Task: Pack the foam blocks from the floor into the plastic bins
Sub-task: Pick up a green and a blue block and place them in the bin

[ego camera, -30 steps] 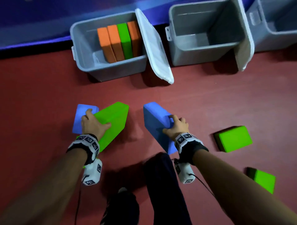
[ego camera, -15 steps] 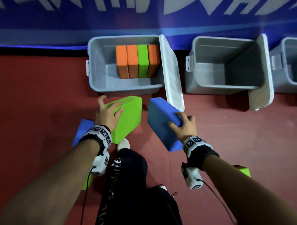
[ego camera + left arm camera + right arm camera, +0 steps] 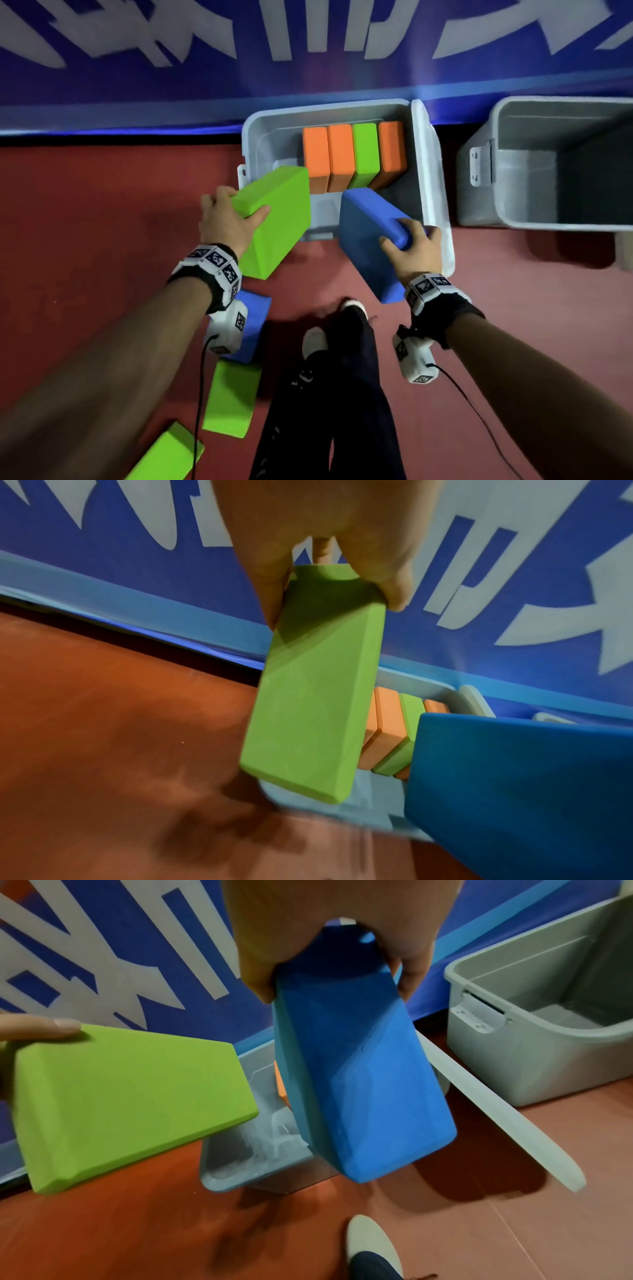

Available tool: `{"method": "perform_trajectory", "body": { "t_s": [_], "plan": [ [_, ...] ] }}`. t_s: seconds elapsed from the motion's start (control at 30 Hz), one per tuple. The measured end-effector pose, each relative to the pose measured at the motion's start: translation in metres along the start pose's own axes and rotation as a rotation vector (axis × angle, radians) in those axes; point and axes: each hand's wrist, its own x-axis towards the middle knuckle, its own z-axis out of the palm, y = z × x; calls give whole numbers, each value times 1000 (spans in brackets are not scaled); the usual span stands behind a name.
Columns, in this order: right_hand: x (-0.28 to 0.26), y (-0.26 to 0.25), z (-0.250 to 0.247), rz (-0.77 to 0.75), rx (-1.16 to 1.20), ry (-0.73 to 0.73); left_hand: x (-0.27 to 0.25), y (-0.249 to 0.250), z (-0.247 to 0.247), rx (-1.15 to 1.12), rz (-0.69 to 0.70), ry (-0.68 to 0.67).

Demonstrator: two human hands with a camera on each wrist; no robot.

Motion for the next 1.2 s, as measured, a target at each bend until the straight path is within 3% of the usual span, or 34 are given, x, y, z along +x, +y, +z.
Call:
{"method": "perform_trajectory", "body": {
  "t_s": [0.2, 0.5, 0.9, 1.1, 1.2],
  "plan": [
    [70, -34, 23, -41, -63, -107, 76, 32, 19, 6, -87, 5],
    [148, -55, 56, -15, -355, -300, 168, 61, 74, 85, -171, -103],
    [211, -54, 109, 60, -306, -396, 258, 32, 153, 197, -144, -217],
    [235, -44, 152, 116, -281, -438, 299, 14, 201, -10, -118, -267],
    [239, -42, 166, 125, -287, -447, 304, 2, 221, -270, -171, -343]
  ]
}}
